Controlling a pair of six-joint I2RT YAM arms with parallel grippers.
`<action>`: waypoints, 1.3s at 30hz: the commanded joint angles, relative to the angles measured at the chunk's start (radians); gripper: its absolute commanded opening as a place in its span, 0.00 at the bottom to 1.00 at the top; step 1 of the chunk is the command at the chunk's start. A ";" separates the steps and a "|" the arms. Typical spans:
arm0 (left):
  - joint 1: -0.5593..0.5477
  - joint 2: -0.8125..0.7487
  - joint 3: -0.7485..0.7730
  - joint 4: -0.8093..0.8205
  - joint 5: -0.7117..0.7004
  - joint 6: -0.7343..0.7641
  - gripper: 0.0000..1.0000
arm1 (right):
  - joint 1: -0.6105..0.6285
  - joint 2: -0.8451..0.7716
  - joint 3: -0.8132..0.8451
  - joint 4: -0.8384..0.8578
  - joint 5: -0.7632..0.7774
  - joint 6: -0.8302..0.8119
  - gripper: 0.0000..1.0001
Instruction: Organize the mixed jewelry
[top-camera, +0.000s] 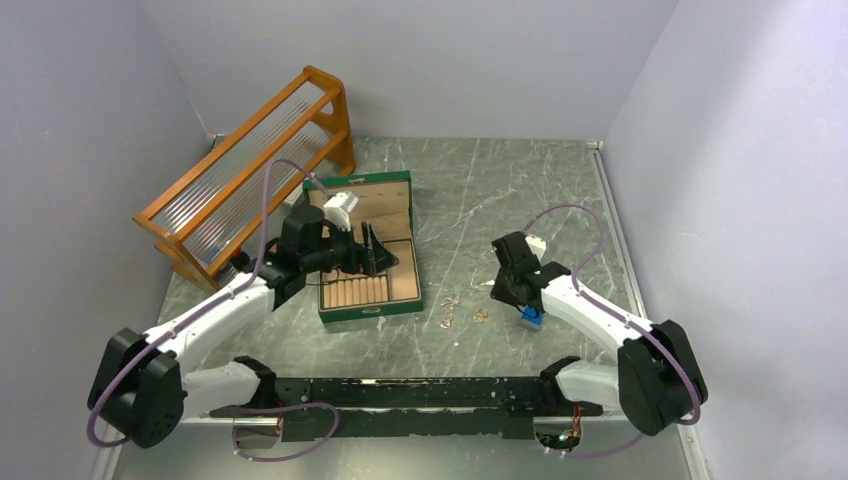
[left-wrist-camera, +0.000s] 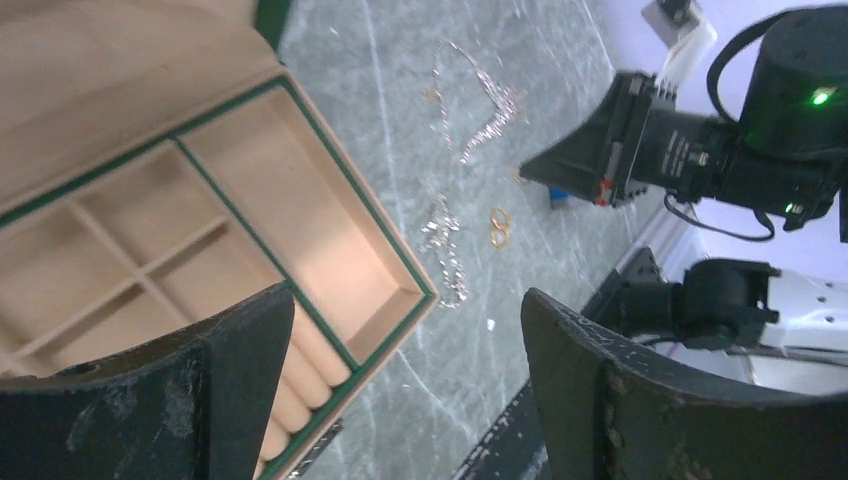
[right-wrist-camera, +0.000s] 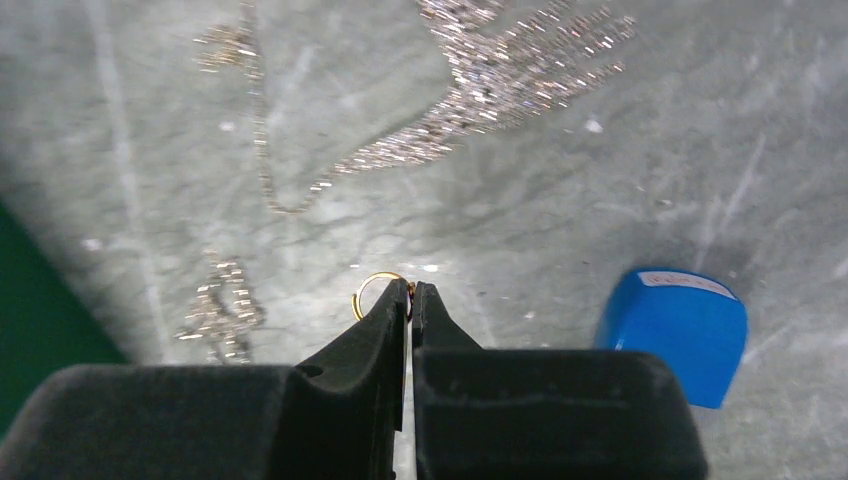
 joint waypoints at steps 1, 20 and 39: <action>-0.077 0.075 0.050 0.092 0.076 -0.058 0.89 | 0.021 -0.065 0.009 0.127 -0.064 -0.019 0.03; -0.240 0.321 0.079 0.374 -0.073 -0.508 0.53 | 0.181 -0.128 0.013 0.558 -0.233 0.032 0.04; -0.247 0.387 0.060 0.460 -0.086 -0.533 0.13 | 0.186 -0.107 0.008 0.595 -0.278 0.034 0.04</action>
